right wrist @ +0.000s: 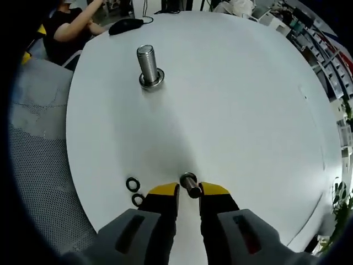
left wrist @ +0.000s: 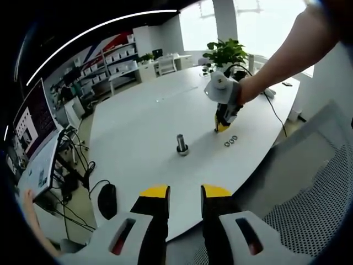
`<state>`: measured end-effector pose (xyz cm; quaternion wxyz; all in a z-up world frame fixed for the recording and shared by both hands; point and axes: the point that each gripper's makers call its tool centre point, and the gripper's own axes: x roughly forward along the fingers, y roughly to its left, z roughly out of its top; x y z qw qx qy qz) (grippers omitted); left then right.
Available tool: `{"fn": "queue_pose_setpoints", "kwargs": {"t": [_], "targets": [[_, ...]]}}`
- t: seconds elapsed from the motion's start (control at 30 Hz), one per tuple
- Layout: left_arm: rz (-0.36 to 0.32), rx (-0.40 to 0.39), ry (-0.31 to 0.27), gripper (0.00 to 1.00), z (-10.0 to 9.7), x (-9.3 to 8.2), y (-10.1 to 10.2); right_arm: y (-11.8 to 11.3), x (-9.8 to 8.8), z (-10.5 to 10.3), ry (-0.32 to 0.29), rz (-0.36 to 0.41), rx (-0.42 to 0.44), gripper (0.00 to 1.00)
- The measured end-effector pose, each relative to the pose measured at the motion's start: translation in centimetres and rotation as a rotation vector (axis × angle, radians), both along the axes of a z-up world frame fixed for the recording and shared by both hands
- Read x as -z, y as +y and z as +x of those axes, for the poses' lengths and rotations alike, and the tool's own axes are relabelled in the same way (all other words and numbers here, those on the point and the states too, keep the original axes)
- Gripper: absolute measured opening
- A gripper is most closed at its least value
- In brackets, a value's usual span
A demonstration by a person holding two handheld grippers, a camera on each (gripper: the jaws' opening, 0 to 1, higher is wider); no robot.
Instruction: Place the washer onto the threaded stud by aligning its center hole with the stud, sliding it down to the base, and recovering from edge contact or off-axis alignment until the washer reaches the visible bottom stop.
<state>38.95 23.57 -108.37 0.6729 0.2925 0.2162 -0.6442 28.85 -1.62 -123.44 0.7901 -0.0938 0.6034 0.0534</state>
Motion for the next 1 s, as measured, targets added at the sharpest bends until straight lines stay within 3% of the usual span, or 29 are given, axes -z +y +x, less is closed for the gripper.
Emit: {"fn": "queue_pose_setpoints", "kwargs": {"t": [0.07,0.13,0.47,0.67,0.8,1.0], "targets": [[0.003,0.001,-0.002,0.2,-0.1,0.0,0.0,-0.7,0.6,-0.1,0.006,-0.003,0.002,0.18],[0.006,0.0,-0.002,0.2,0.0,0.1,0.0,0.0,-0.2,-0.9,0.003,-0.002,0.015,0.19],[0.014,-0.003,-0.007,0.2,0.1,0.2,0.1,-0.5,-0.5,-3.8,0.012,-0.006,0.036,0.21],[0.014,-0.012,-0.011,0.2,0.3,0.2,0.1,-0.6,0.3,-5.3,0.024,0.014,0.044,0.22],[0.01,-0.023,-0.011,0.2,0.5,0.1,0.2,1.4,-0.5,-6.1,0.02,0.036,0.041,0.24],[0.01,-0.026,-0.018,0.2,0.7,0.1,0.2,2.9,0.1,-6.2,0.012,0.042,-0.054,0.26]]}}
